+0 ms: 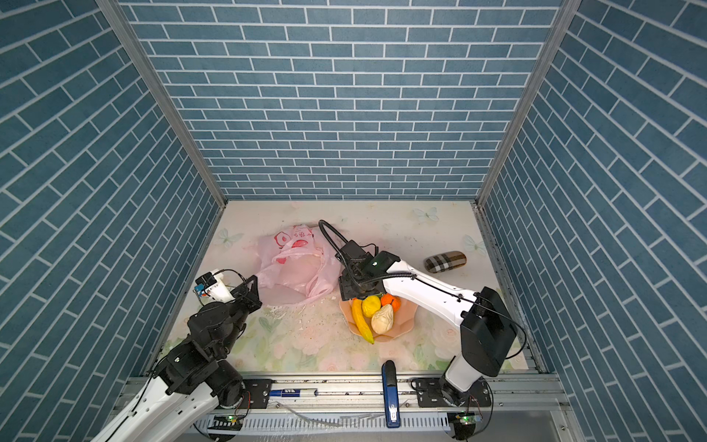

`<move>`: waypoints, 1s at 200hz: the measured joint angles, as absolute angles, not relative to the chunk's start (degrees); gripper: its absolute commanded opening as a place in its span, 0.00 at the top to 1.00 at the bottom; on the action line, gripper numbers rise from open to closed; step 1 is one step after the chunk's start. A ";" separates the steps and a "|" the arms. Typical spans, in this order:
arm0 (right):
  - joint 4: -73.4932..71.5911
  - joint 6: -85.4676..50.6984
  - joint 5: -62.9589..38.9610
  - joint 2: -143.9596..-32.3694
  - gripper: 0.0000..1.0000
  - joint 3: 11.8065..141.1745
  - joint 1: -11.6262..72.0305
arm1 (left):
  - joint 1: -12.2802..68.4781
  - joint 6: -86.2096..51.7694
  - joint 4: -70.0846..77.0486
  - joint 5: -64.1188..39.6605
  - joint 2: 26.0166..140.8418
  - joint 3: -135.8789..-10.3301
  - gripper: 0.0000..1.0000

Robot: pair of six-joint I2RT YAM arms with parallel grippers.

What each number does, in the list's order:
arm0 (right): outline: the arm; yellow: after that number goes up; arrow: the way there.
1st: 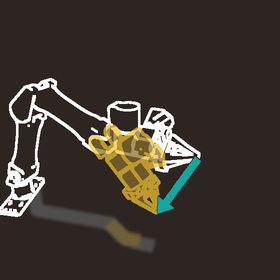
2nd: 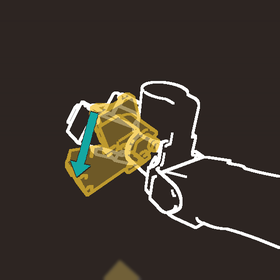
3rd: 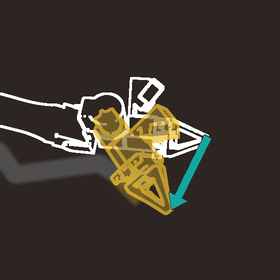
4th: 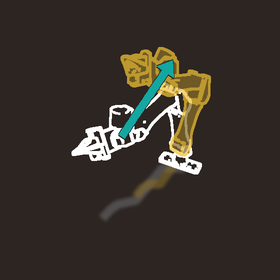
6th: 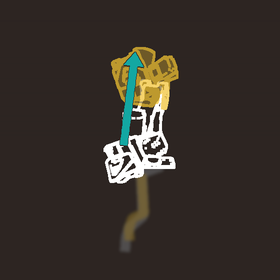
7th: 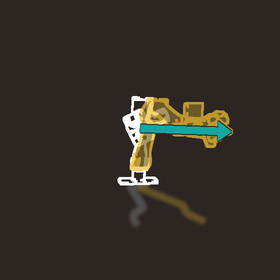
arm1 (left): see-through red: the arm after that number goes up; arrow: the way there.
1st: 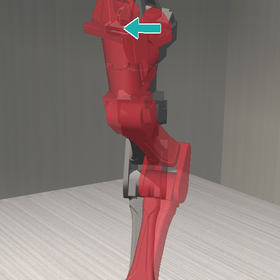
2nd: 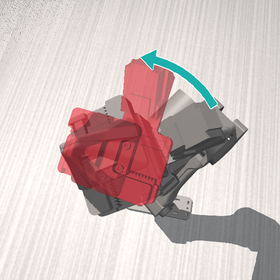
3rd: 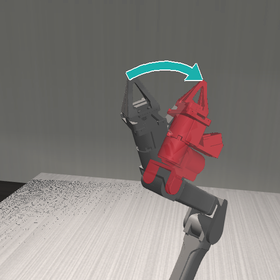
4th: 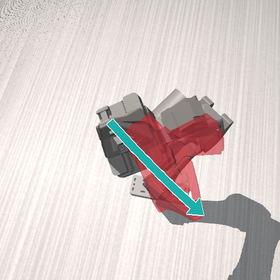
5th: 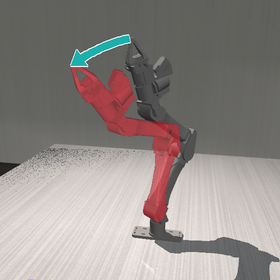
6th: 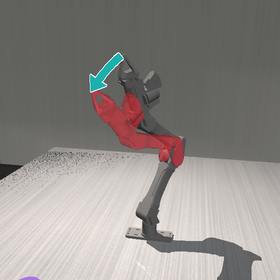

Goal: Take fruits out of the plastic bag
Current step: Place the fruit on the plate.

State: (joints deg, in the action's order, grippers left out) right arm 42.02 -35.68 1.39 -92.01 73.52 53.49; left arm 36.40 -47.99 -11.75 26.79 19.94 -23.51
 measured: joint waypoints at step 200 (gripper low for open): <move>41.21 -35.57 3.29 -97.54 0.39 72.25 50.92 | 36.40 -48.01 -13.19 27.29 17.45 -23.51 1.00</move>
State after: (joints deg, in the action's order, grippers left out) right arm 41.21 -35.57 3.29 -97.54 72.25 50.92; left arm 36.40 -48.01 -13.19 27.29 17.45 -23.51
